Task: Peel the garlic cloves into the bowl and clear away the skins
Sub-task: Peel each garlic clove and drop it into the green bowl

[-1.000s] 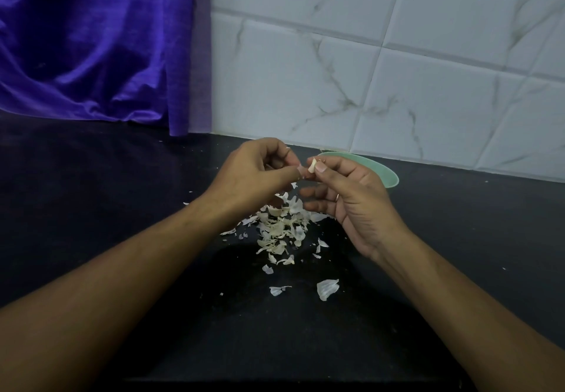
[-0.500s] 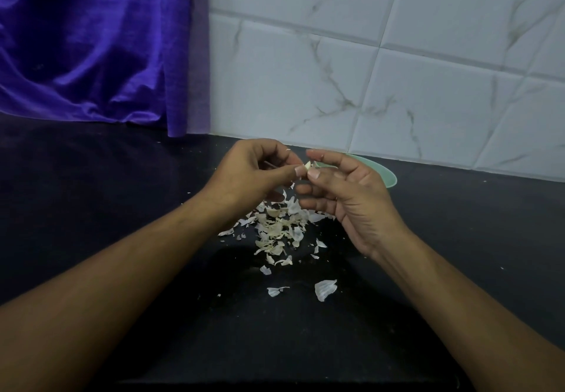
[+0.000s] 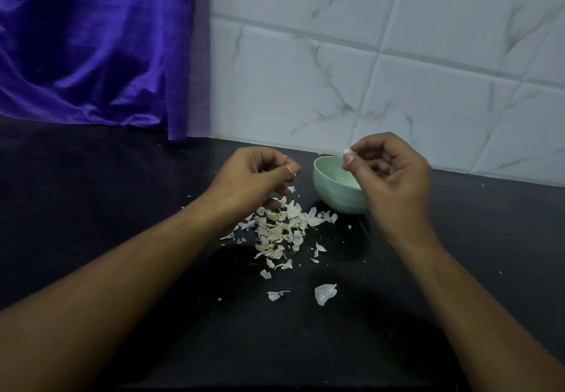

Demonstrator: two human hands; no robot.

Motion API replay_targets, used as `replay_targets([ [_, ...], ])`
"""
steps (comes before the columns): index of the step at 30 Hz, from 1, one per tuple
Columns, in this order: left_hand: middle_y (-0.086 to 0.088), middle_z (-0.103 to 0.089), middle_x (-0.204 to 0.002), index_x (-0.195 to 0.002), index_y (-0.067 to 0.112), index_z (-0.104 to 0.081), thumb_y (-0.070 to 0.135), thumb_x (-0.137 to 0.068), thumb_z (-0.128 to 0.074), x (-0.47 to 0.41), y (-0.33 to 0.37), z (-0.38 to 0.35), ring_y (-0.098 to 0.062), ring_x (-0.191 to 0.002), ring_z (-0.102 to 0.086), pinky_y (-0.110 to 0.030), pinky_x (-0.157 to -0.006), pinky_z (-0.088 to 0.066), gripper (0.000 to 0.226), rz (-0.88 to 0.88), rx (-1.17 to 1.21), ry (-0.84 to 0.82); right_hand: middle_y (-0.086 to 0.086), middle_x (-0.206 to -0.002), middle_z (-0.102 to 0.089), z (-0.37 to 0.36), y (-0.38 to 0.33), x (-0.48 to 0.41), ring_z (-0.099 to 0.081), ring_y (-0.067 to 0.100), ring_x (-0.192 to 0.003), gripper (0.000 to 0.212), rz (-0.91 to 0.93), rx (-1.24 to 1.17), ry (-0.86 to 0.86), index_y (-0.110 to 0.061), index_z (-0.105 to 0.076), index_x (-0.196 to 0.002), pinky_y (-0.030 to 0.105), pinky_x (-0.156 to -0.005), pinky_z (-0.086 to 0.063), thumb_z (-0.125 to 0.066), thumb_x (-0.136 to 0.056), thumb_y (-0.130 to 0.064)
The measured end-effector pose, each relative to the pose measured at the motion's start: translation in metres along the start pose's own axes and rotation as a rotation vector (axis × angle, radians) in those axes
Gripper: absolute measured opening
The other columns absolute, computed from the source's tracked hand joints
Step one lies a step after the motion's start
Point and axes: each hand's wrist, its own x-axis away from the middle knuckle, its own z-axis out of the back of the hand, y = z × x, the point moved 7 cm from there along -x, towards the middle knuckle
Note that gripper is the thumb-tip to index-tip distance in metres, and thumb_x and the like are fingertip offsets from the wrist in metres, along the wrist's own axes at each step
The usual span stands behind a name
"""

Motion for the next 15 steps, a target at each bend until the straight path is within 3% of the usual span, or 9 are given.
replay_targets([
  [4,-0.002,-0.073,-0.085,-0.104,0.003,-0.074,0.020,-0.097,-0.073,-0.001,-0.001,0.000,-0.011,-0.073,-0.068,-0.026,-0.062,-0.058,0.019,0.002,-0.020,0.004,-0.007,-0.089,-0.077,0.020,0.020,-0.010,-0.072,0.007,-0.088,0.004,0.000,0.174,0.081,-0.017,-0.078,-0.094,0.028,-0.086,-0.056,-0.078,-0.091,-0.014],
  [7,-0.002,-0.074,-0.084,-0.101,0.006,-0.075,0.021,-0.096,-0.073,0.000,-0.002,0.002,-0.011,-0.073,-0.068,-0.027,-0.063,-0.058,0.016,0.001,-0.043,0.007,-0.011,-0.101,-0.077,0.022,0.036,-0.013,-0.070,0.003,-0.102,0.011,-0.053,0.308,0.047,-0.021,-0.081,-0.102,0.031,-0.098,-0.055,-0.076,-0.093,-0.020],
  [10,-0.005,-0.076,-0.089,-0.098,0.011,-0.076,0.022,-0.097,-0.073,0.000,-0.002,0.004,-0.014,-0.076,-0.070,-0.033,-0.067,-0.062,0.012,0.001,-0.099,0.021,-0.004,-0.116,-0.074,0.023,0.041,-0.014,-0.065,0.008,-0.117,0.018,-0.049,0.427,0.021,-0.020,-0.080,-0.112,0.034,-0.108,-0.048,-0.070,-0.097,-0.018],
  [12,-0.005,-0.077,-0.092,-0.095,0.014,-0.076,0.026,-0.096,-0.073,-0.001,-0.003,0.008,-0.013,-0.077,-0.071,-0.034,-0.069,-0.062,0.012,-0.006,-0.179,0.055,0.000,-0.118,-0.073,0.024,0.037,-0.014,-0.063,0.015,-0.120,0.017,-0.005,0.461,0.035,-0.021,-0.080,-0.109,0.037,-0.108,-0.047,-0.071,-0.096,-0.019],
  [15,0.000,-0.077,-0.085,-0.087,0.019,-0.077,0.035,-0.093,-0.077,0.000,-0.001,0.015,-0.012,-0.076,-0.072,-0.031,-0.066,-0.061,0.017,-0.029,-0.330,0.114,-0.006,-0.105,-0.071,0.023,0.023,-0.011,-0.063,0.017,-0.110,0.007,0.049,0.461,0.064,-0.026,-0.080,-0.097,0.030,-0.094,-0.048,-0.075,-0.093,-0.024],
])
